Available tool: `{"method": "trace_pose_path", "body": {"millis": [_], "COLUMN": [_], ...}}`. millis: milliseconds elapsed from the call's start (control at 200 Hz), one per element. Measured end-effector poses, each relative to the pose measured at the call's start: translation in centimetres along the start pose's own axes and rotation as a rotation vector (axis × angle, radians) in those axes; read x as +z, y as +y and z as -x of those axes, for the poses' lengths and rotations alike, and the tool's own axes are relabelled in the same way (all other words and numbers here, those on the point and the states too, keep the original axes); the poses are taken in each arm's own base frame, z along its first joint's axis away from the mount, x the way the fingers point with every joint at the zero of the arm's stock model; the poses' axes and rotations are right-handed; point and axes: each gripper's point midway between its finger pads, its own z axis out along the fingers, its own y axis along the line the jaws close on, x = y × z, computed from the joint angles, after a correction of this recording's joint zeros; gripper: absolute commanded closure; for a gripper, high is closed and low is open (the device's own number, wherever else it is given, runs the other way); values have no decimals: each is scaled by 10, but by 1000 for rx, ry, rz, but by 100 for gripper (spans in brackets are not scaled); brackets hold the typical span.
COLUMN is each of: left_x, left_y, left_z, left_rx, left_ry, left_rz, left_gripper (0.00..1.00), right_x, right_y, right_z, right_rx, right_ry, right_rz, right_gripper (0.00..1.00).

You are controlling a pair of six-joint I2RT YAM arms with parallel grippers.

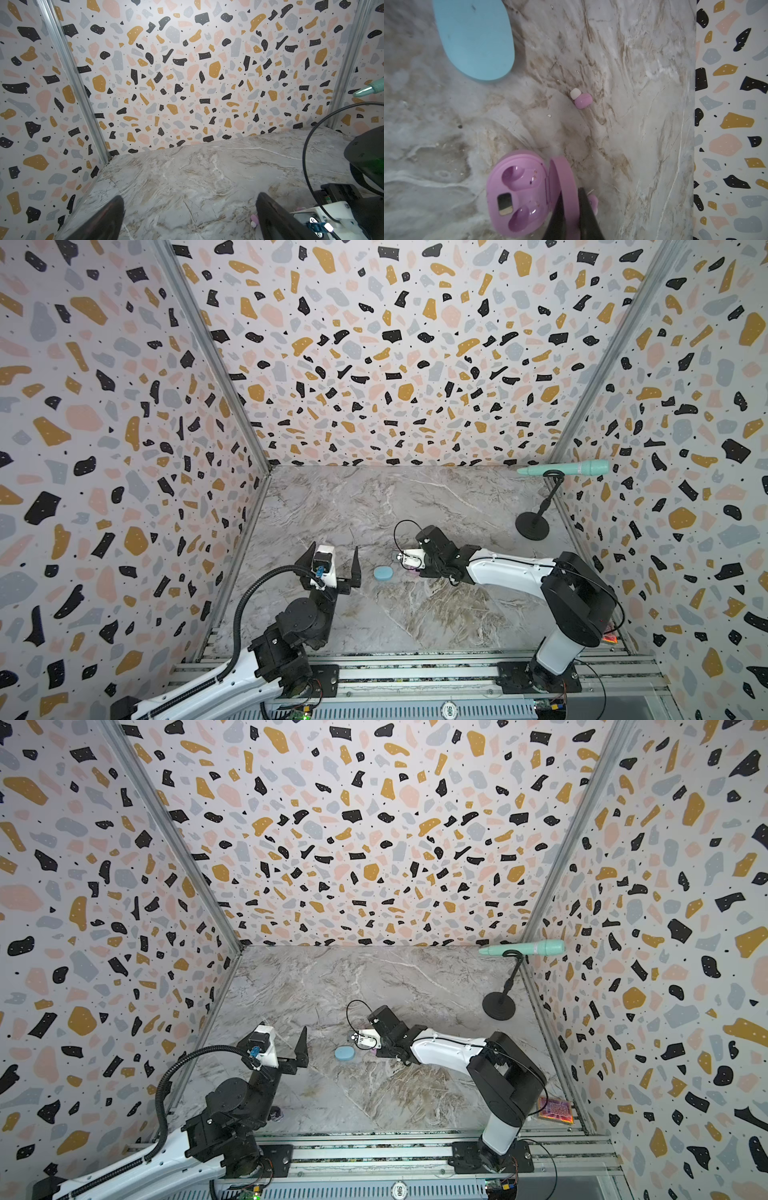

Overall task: Insert the wireless bluetooth earbuds into the charging case
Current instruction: 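Carry the open pink case away from the robot and lower it with the right gripper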

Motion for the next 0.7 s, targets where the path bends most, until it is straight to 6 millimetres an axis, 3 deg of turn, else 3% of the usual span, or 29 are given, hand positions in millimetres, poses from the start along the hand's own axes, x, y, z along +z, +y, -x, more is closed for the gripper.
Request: {"method": "trace_pose_path", "body": {"millis": [405, 701], "left_x": [0, 0], "left_y": [0, 0], "left_z": [0, 0], "left_rx": [1, 1], "left_ry": [0, 0], "left_rz": [0, 0], "left_gripper": [0, 0], "right_x": [12, 11], "right_y": [14, 13], "right_z": [-5, -1], "right_rx": [-8, -8], "right_ry": [21, 13], "right_rz": [54, 67], "right_gripper": [100, 100]}}
